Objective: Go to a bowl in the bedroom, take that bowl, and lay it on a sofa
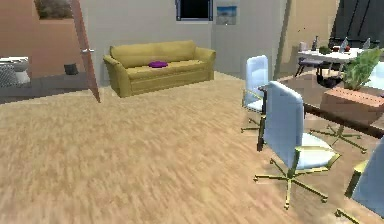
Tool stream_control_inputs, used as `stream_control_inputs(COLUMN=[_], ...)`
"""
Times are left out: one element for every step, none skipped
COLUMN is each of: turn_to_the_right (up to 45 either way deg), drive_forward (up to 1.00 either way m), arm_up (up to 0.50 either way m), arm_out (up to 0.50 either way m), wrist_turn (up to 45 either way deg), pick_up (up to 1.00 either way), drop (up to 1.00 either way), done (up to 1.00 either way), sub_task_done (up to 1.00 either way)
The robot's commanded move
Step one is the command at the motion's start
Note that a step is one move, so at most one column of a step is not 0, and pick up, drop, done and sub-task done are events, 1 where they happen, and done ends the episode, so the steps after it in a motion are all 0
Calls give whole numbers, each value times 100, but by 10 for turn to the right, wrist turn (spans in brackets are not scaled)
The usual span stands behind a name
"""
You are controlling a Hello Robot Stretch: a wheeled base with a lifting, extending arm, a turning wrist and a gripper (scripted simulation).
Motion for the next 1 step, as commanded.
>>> stream_control_inputs(turn_to_the_right=[0], drive_forward=[100], arm_up=[0], arm_out=[0], wrist_turn=[0], pick_up=[0], drop=[0], done=[0], sub_task_done=[0])
